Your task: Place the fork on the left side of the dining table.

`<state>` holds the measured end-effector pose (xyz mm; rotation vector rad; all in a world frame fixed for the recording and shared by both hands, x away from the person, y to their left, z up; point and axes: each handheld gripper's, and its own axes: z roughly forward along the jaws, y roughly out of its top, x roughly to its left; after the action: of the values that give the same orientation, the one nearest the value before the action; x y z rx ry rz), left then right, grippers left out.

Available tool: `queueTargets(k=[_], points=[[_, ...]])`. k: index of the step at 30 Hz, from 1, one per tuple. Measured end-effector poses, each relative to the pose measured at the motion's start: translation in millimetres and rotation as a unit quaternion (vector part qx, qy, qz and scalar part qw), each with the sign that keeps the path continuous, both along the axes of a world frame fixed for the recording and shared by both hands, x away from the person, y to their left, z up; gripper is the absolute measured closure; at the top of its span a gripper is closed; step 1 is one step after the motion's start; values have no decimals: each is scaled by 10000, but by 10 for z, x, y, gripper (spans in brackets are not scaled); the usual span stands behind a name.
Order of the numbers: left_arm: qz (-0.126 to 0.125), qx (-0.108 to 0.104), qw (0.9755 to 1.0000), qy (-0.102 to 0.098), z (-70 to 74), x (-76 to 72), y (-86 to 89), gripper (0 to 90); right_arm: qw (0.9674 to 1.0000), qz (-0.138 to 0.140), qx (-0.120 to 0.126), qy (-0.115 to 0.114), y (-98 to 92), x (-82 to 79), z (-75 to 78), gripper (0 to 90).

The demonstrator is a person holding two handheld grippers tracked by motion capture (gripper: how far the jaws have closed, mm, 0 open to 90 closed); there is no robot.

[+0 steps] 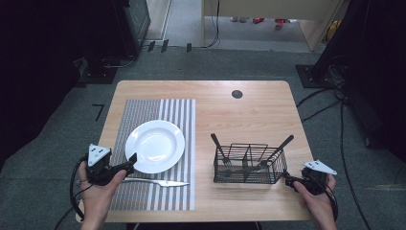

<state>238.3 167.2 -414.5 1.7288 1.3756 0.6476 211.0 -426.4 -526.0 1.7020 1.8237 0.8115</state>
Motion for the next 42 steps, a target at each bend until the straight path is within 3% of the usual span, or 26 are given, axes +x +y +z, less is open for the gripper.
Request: queueTargets(k=[10, 13, 22, 31, 33, 39, 40, 41, 42], points=[[-459, -127, 9988, -105, 154, 92, -385, 129, 10000, 0, 1, 0, 0, 0, 0, 77], [-602, -216, 9977, -236, 252, 105, -524, 140, 10000, 0, -2, 0, 0, 0, 0, 77], [-953, -315, 9948, -192, 271, 189, -789, 142, 10000, -23, -2, 6, 0, 3, 1, 77], [-1452, -390, 9884, -211, 362, 247, -1131, 158, 10000, -22, 0, -1, 0, 4, -1, 77], [-1461, -394, 9883, -214, 368, 249, -1153, 210, 10000, -22, 0, 0, 0, 4, 0, 77], [-1796, -471, 9824, -184, 381, 252, -1346, 264, 10000, -22, 0, -1, 0, 4, -1, 77], [-1796, -471, 9824, -184, 381, 252, -1346, 304, 10000, -22, 1, 0, 0, 4, 0, 77], [-1932, -456, 9799, -186, 388, 252, -1396, 335, 10000, -23, 1, 0, 0, 4, 0, 77], [-1932, -456, 9799, -186, 388, 252, -1396, 353, 10000, -22, 0, -1, 0, 4, -1, 77]])
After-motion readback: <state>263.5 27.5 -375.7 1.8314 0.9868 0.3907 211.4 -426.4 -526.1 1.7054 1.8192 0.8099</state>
